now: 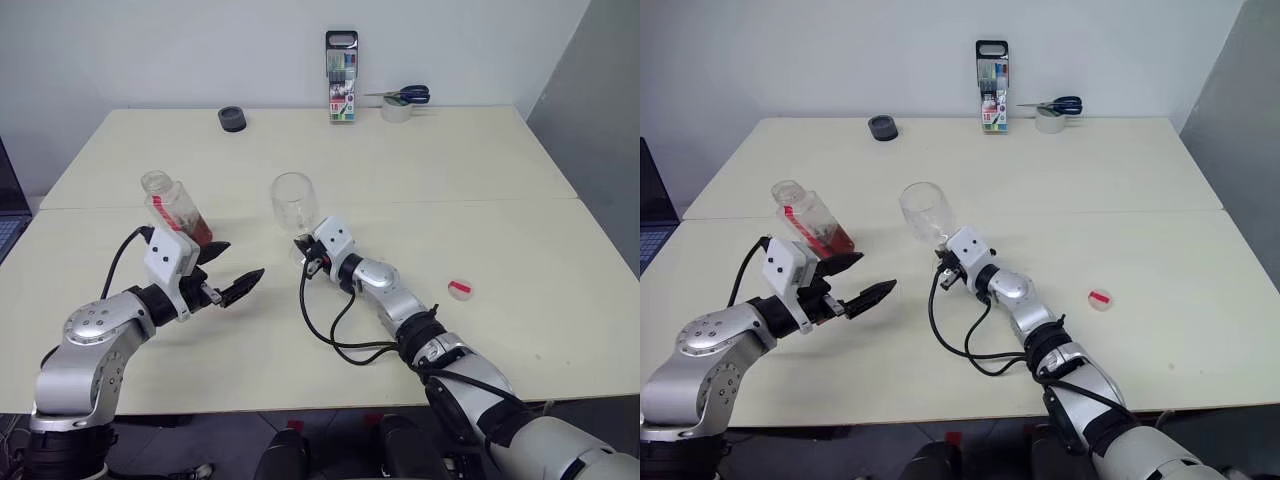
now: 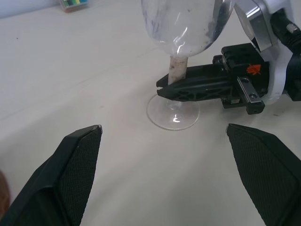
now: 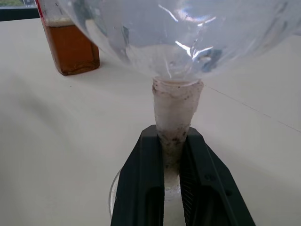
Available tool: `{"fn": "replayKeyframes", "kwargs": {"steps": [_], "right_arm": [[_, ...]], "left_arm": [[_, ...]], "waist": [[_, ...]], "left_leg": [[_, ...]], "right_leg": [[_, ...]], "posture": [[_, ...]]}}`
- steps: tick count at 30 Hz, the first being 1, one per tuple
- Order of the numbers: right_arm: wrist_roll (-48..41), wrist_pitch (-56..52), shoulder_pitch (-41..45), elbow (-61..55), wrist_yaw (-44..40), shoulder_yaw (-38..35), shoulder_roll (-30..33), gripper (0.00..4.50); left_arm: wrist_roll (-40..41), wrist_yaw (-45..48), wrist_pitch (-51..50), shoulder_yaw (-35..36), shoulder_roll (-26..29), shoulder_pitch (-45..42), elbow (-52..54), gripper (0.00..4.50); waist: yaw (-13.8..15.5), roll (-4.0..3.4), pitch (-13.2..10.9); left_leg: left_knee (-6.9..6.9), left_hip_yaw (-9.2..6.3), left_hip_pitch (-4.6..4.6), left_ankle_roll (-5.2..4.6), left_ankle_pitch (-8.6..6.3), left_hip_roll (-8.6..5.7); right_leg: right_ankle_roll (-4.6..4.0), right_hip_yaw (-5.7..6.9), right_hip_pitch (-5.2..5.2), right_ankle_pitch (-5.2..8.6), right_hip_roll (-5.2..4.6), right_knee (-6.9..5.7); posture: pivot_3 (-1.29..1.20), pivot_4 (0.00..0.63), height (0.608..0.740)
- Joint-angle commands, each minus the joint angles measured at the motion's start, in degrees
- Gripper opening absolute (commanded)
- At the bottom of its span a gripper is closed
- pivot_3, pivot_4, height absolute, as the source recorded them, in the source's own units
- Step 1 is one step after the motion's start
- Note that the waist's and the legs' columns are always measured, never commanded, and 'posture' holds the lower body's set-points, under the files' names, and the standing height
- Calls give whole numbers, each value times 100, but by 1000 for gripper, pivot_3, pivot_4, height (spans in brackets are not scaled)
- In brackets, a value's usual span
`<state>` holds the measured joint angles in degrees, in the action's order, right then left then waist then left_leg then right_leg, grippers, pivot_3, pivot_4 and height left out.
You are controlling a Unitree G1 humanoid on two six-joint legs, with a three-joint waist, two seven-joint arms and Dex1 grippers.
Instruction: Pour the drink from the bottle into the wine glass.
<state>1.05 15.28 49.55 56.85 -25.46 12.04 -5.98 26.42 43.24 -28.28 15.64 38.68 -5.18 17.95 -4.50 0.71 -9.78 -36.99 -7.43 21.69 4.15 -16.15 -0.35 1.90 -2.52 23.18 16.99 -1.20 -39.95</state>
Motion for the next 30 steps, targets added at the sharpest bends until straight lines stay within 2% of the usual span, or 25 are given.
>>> {"fn": "replayKeyframes", "kwargs": {"steps": [1, 4, 13, 14, 22, 30], "right_arm": [[-31, 39, 118, 88, -29, -180, -11, 151], [-27, 46, 139, 88, -58, -228, -38, 1103], [-29, 32, 63, -37, -134, -273, -105, 4330], [-31, 28, 55, -47, -142, -273, -107, 4468], [-93, -72, -54, -332, -246, -304, -49, 4468], [-68, -598, -749, -1730, -624, -154, 360, 4468]], "left_arm": [[56, 10, 152, 159, 122, -132, 189, 4500], [26, -18, 198, 93, 134, -312, 155, 4500], [135, -390, -211, -66, 63, -851, 615, 4500], [167, -446, -274, -73, 44, -906, 675, 4500], [233, -473, -215, 27, 24, -821, 680, 4500], [229, -455, 111, 173, -88, -669, 494, 4500]], "waist": [[0, 0, 0], [3, 0, 0], [-36, 0, 0], [-35, 0, 0], [-36, 0, 0], [-29, 0, 0]], "left_leg": [[0, 0, 0, 1, 1, -1], [0, -2, 1, 5, 3, 0], [2, -3, 4, 12, 6, 2], [2, -1, 3, 11, 6, 2], [2, -1, 3, 13, 7, 1], [1, -2, 5, 13, 7, 1]], "right_leg": [[0, 0, 0, 0, -1, 0], [0, 2, 0, 0, 0, 0], [-1, 2, 2, -1, 1, 0], [-1, 0, 2, -1, 1, 0], [-2, 1, 2, -1, 1, 0], [-2, 1, 2, -1, 0, 0]], "posture": [[0, 150, 740], [0, 150, 740], [0, 150, 740], [0, 150, 740], [0, 150, 740], [0, 150, 740]]}}
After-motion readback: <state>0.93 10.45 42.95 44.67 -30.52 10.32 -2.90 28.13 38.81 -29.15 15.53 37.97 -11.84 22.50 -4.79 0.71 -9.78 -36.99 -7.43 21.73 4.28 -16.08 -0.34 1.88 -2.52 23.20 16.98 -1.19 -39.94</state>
